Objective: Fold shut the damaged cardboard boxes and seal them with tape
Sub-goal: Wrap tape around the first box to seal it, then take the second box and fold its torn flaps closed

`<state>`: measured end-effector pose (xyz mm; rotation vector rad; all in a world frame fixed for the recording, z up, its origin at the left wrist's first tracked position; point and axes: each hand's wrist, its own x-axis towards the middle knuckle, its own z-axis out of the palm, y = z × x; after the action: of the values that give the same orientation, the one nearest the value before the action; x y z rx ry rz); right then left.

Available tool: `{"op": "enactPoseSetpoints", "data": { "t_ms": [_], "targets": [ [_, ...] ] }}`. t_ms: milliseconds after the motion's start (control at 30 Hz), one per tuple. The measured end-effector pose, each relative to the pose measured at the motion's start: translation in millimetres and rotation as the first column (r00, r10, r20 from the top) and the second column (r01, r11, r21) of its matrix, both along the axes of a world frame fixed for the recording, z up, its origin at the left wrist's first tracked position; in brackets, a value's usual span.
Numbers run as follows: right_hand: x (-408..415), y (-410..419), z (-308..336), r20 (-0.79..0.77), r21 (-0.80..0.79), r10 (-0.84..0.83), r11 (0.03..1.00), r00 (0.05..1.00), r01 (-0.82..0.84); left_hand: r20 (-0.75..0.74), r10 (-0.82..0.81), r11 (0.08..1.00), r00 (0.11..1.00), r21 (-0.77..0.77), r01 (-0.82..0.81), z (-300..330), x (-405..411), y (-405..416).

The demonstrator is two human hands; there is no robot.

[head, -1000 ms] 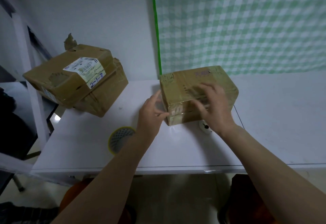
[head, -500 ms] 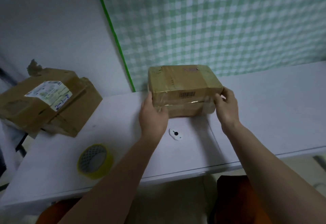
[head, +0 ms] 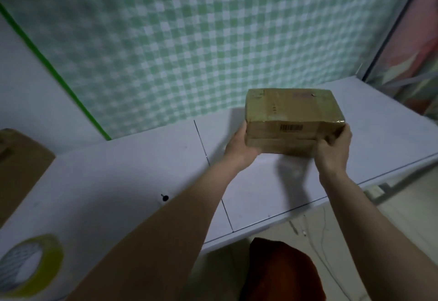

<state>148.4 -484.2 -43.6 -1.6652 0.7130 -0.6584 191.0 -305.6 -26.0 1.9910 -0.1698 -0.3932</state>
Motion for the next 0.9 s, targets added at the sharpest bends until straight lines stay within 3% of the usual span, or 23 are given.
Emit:
{"op": "enactPoseSetpoints", "data": {
  "t_ms": [133,200,233,300,367,433,567,700,800,900],
  "targets": [
    [-6.7,7.4,-15.1,-0.125,-0.005,-0.066,0.998,0.99,0.066,0.013,-0.032,0.976,0.999,0.218,0.029,-3.5,-1.5,8.1],
    [-13.8,26.3,-20.5,-0.222,-0.039,-0.151,0.988,0.963,0.146,0.063,-0.056,0.908,0.996,0.418,0.025,-6.5,-9.9,25.2],
    [-17.4,39.9,-22.3,-0.266,-0.076,-0.126,0.991,0.956,0.11,0.103,-0.083,0.856,0.991,0.516,0.018,-8.1,-15.6,37.7],
    [-25.0,73.8,-26.7,-0.337,-0.162,0.066,0.979,0.939,-0.126,0.184,-0.121,0.768,0.975,0.64,-0.025,-10.1,-30.0,69.0],
    [-30.3,110.7,-28.2,-0.383,-0.268,0.264,0.885,0.885,-0.38,0.254,-0.121,0.707,0.96,0.701,-0.096,-10.5,-44.1,104.9],
    [-31.2,146.9,-27.7,-0.414,-0.364,0.379,0.764,0.828,-0.532,0.297,-0.1,0.648,0.95,0.743,-0.164,-8.3,-57.4,142.8],
    [-27.5,224.4,-13.5,-0.437,-0.512,0.515,0.532,0.737,-0.675,0.36,0.018,0.613,0.933,0.733,-0.294,2.7,-82.5,226.2],
    [-26.0,307.1,4.5,-0.468,-0.606,0.608,0.308,0.641,-0.734,0.483,0.152,0.612,0.862,0.639,-0.466,20.1,-109.6,308.9],
    [-28.7,369.8,19.1,-0.471,-0.648,0.672,0.176,0.572,-0.741,0.609,0.29,0.622,0.738,0.466,-0.629,34.3,-131.5,364.1],
    [-33.9,428.3,31.3,-0.453,-0.649,0.739,0.111,0.499,-0.752,0.664,0.487,0.561,0.567,0.26,-0.786,48.2,-148.6,417.2]
  ]
}}
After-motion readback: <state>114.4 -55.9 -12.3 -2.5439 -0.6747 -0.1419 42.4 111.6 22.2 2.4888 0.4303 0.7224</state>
